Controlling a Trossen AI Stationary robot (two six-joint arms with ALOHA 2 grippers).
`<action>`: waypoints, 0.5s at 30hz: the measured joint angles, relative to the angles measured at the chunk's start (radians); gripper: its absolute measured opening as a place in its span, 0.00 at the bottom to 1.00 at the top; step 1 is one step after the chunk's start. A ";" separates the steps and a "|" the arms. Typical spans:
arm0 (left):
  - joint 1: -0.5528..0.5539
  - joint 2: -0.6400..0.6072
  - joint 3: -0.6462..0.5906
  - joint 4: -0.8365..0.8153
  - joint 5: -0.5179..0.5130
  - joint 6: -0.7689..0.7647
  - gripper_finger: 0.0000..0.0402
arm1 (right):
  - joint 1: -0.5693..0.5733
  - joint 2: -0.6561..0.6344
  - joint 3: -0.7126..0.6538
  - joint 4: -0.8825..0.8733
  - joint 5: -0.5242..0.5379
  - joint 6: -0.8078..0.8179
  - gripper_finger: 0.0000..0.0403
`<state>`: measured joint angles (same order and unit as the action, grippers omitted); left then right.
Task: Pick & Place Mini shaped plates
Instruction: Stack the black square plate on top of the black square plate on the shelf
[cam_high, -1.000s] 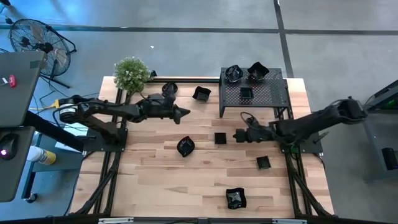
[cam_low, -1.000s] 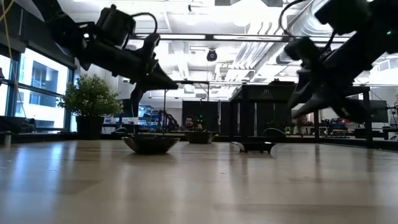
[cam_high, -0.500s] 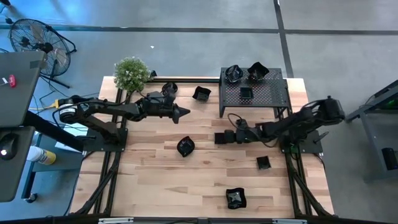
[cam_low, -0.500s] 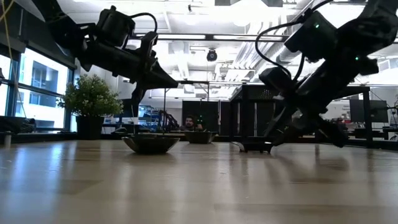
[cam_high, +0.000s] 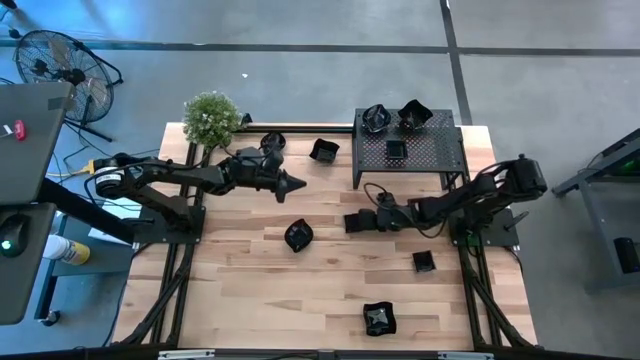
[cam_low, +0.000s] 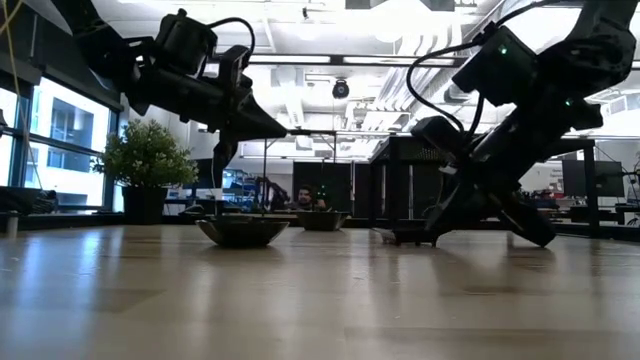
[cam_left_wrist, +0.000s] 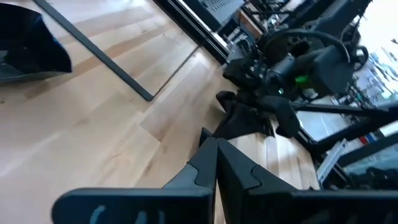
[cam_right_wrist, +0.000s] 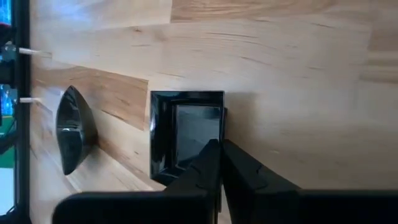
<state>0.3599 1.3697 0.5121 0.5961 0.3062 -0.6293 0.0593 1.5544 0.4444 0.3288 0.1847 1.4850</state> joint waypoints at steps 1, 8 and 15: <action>0.000 0.000 0.000 0.000 0.006 0.005 0.00 | 0.000 -0.006 0.007 -0.004 -0.001 0.000 0.02; 0.000 0.000 0.000 0.000 0.052 0.045 0.00 | 0.000 -0.091 0.110 -0.034 -0.032 -0.032 0.01; 0.000 0.000 0.000 0.001 0.001 0.064 0.00 | -0.044 -0.287 0.295 -0.381 -0.044 -0.120 0.01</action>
<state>0.3603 1.3701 0.5125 0.5972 0.3074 -0.5651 0.0158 1.2671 0.7389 -0.0524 0.1409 1.3646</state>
